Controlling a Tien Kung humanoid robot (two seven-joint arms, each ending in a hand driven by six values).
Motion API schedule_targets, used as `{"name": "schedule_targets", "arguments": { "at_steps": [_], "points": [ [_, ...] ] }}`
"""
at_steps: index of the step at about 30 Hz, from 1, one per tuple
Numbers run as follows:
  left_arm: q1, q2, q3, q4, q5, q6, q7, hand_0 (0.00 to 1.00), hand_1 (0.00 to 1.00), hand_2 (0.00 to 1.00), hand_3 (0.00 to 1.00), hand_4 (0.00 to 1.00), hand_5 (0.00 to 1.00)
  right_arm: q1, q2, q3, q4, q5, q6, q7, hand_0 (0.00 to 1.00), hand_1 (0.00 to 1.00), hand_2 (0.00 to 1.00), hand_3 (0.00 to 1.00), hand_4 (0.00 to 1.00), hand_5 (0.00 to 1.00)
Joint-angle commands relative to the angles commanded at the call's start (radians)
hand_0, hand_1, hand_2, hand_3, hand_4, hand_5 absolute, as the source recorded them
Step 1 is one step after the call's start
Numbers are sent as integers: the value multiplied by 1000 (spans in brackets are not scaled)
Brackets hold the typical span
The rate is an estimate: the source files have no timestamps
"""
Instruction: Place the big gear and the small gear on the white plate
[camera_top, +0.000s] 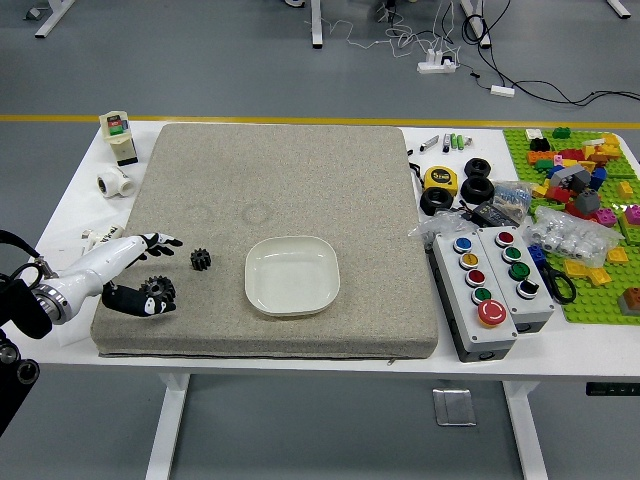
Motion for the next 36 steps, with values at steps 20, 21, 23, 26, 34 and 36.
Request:
{"name": "schedule_targets", "arguments": {
  "at_steps": [20,21,23,26,34,36],
  "points": [
    [-23,5,23,50,55,14,-1,348,440,481,545,116,2,1,0,-2,1,1,-1,-1,763,806,838,788,943,796],
    [-23,6,24,52,55,12,-1,348,440,481,545,116,2,1,0,-1,1,1,-1,-1,763,806,838,788,943,796],
    [-23,7,24,56,55,13,-2,348,440,481,545,116,2,2,0,-2,1,1,-1,-1,763,806,838,788,943,796],
    [-24,7,21,50,55,16,-6,291,409,453,529,2,2,2,0,-2,1,2,-1,-2,763,806,838,788,943,796],
    [-32,17,33,-18,55,25,-9,284,400,449,528,2,2,0,1,-3,1,1,-1,-3,764,806,838,787,944,796],
    [-42,22,49,-44,55,25,-8,284,400,449,528,2,2,0,1,-3,1,2,-1,-3,764,806,838,787,944,796]
  ]
}}
